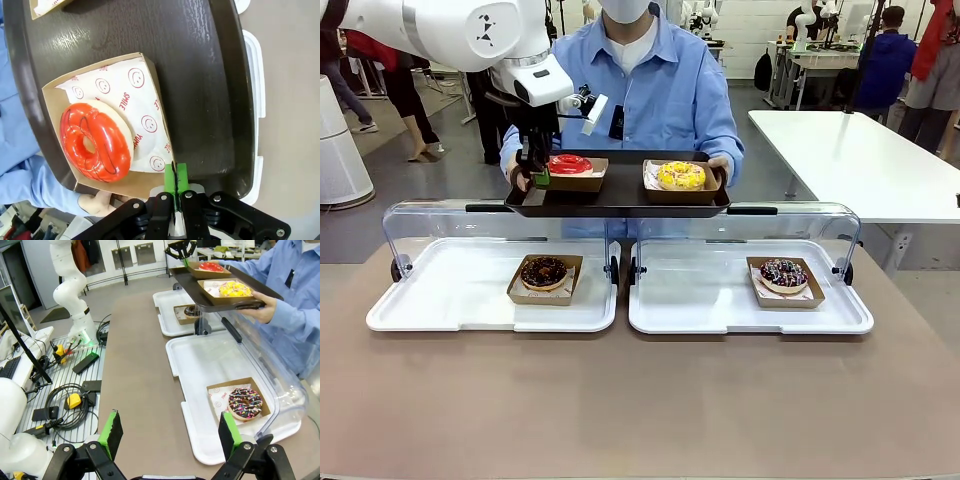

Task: Provide the desired donut to the person.
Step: Place the picked Paper togo box onto the Handle tray extended by the person.

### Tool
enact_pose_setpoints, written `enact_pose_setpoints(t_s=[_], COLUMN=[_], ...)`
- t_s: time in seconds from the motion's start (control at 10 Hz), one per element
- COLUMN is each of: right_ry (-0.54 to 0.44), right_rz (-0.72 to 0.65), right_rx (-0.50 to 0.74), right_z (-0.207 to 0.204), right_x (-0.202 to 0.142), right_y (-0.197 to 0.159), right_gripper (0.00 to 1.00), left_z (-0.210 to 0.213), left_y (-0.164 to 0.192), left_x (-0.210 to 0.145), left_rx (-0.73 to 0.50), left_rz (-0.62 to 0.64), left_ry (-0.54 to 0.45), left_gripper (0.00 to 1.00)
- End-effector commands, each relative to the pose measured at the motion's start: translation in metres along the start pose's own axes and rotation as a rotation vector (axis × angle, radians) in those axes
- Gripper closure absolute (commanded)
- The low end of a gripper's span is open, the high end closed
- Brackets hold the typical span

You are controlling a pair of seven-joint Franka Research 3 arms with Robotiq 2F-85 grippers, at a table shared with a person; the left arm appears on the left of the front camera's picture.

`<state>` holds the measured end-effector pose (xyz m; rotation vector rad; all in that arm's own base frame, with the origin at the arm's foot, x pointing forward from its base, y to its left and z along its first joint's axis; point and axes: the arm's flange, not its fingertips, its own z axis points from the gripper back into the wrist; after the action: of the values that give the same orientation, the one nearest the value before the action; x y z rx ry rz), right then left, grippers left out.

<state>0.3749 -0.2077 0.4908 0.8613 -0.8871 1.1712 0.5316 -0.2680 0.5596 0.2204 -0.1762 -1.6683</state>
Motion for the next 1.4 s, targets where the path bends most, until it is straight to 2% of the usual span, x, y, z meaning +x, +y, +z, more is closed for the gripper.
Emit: enact_pose_setpoints(t_s=[0.0,0.1,0.2,0.3,0.4,0.6,0.7,0.9,1.3], right_ry=[0.012,0.012,0.012,0.012,0.012,0.012,0.012,0.012,0.012], right_rz=[0.0,0.0,0.0,0.0,0.0,0.0,0.0,0.0,0.0], right_rx=[-0.003,-0.003,-0.003,-0.003,-0.003,-0.003,-0.003,-0.003,-0.003], right_z=[-0.001,-0.001,-0.001,-0.001,-0.001,-0.001,-0.001,-0.001,-0.001], right_x=[-0.0012,-0.0012,-0.0012,-0.0012,-0.0012,-0.0012,-0.0012,-0.0012,-0.0012], right_y=[0.0013,0.0013,0.0013,0.0013,0.0013,0.0013,0.0013,0.0013,0.0013], right_gripper=[0.0,0.0,0.0,0.0,0.0,0.0,0.0,0.0,0.0], left_z=[-0.0032,-0.0052,-0.0058,-0.005,-0.0023,0.0018,0.0017,0.0017,0.0013], left_y=[0.0078,0.0092,0.0105,0.0112,0.0114,0.0115,0.011,0.0108,0.0095], left_x=[-0.0024,-0.0051,-0.0075,-0.0092,-0.0098,-0.0084,-0.0082,-0.008,-0.0081], left_rx=[0.018,0.01,0.005,0.006,0.009,0.01,0.007,0.0,-0.028], left_rz=[0.028,0.02,0.018,0.02,0.02,0.014,0.01,0.008,0.014], left_ry=[-0.006,-0.022,-0.032,-0.038,-0.041,-0.043,-0.043,-0.046,-0.047], left_gripper=[0.99,0.99,0.46,0.39,0.0,0.0,0.16,0.0,0.0])
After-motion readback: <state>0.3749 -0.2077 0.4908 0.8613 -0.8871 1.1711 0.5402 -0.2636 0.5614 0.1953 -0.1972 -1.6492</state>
